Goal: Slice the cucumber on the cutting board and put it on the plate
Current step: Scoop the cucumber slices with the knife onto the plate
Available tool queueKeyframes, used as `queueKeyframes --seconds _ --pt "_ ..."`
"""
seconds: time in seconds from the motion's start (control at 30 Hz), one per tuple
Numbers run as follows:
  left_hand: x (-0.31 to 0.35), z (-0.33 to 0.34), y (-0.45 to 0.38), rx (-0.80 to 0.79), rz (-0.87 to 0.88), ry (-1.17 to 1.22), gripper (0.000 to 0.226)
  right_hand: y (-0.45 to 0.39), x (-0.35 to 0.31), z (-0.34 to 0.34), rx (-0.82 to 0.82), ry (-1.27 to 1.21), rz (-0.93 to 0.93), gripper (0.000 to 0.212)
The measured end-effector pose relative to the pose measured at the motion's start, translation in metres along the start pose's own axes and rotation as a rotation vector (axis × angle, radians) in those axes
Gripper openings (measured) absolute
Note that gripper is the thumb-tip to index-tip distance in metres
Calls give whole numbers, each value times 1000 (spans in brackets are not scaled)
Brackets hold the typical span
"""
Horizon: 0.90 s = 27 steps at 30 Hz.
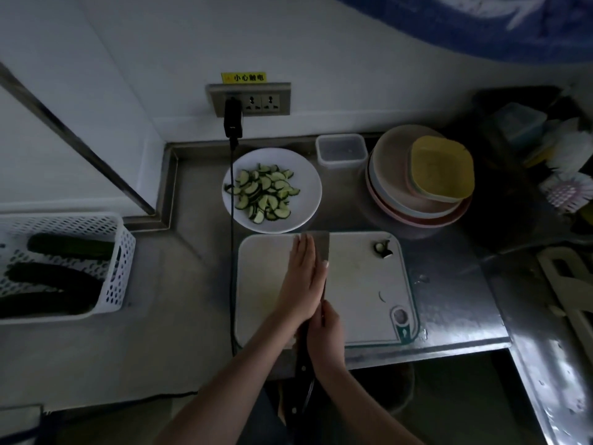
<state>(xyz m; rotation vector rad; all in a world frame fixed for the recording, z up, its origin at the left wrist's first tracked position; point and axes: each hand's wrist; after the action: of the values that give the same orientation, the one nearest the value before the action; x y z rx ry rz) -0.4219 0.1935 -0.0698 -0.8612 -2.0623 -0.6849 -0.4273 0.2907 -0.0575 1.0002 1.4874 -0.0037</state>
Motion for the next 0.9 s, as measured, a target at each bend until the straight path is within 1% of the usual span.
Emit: queueKeyframes --seconds 0.1,0.17,0.27,0.37,0.4,0.43,0.5,0.57,0.6,0.67,0.73,0.8,0.9 --pt "13 -28 -39 64 58 -43 56 -25 -41 1 -31 -117 -63 29" --pt "13 -49 -72 124 59 -75 52 -51 -66 2 -42 -156 -94 33" --pt "2 -72 -108 170 -11 -80 47 -83 -84 4 -63 -183 -55 37" --pt "-19 -77 -125 143 -41 -160 45 -99 -85 9 -86 -234 13 38" --pt "-27 -78 -128 116 -24 -229 45 -102 -84 11 -86 -244 29 37" --pt "-34 -79 -130 77 7 -350 46 -104 -82 12 -77 -245 37 36" --pt "-47 -83 -129 29 104 -656 54 -106 -76 9 -41 -201 37 33" --pt "-59 -91 -123 35 199 -826 66 -105 -71 0 -8 -102 21 30" --pt "-64 -93 -119 61 206 -865 68 -104 -69 -5 5 -50 8 30" --pt "-76 -94 -108 151 160 -811 63 -103 -69 -12 34 25 -21 30" --pt "-83 -92 -95 262 16 -678 56 -107 -72 -14 55 104 -69 31" --pt "-86 -89 -88 321 -203 -457 59 -114 -75 -9 46 187 -118 31" --pt "-84 -89 -85 434 -404 -129 60 -119 -76 -2 23 295 -134 29"
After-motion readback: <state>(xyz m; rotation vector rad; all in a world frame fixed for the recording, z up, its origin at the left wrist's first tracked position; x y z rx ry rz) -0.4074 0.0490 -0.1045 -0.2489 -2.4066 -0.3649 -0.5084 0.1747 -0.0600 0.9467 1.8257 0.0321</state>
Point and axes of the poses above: each hand's wrist, its own y-axis away from the middle knuckle, its own z-axis out of the palm, x = y × z, and after that the axes turned 8 degrees about -x, right-handed
